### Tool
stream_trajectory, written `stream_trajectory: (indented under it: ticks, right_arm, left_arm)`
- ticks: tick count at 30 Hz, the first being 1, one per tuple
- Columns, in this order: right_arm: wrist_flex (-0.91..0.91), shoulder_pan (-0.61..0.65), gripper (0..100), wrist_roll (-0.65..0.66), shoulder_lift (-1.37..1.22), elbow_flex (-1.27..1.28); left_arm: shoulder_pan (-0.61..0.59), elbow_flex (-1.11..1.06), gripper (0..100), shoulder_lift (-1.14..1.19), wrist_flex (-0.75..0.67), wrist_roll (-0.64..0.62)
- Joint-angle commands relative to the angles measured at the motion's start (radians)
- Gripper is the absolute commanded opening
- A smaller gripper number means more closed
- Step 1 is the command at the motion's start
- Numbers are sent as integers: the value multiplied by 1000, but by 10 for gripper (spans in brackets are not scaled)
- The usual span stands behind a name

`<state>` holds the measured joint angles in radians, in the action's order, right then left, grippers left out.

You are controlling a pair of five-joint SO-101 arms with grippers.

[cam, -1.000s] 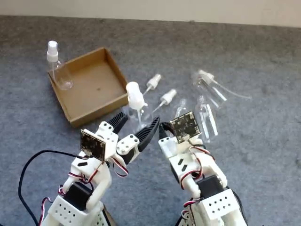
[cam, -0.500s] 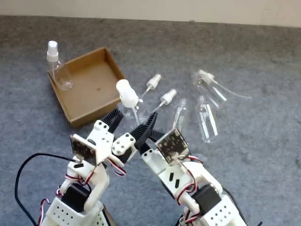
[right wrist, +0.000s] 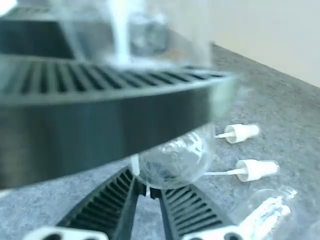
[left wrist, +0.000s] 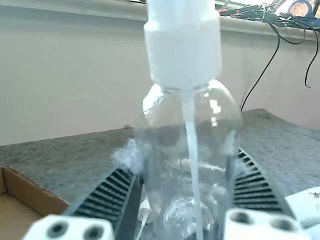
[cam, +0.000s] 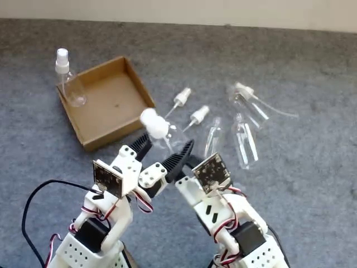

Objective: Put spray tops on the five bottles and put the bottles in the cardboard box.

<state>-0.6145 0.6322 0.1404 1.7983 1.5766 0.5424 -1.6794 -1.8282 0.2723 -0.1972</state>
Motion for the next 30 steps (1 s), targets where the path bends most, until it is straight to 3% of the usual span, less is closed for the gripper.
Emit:
stream_trajectory:
  ticks: [1,7,11,17,27,30]
  right_arm:
    - [8,-97,4,9,42,-22]
    - [7,-119,4,9,41,-19]
    - [8,-119,4,9,41,19]
    - [8,-10,4,9,41,90]
    - [10,13,4,9,41,124]
    - [10,13,4,9,41,127]
  left_arm:
    - [45,-12,136,-4,25,-9]
    - [18,1,136,-4,20,-9]
    - [-97,36,136,-4,23,-14]
    - [-228,61,136,-4,26,-15]
    - [-449,275,140,-2,272,0]
    - [-496,346,140,18,302,126]
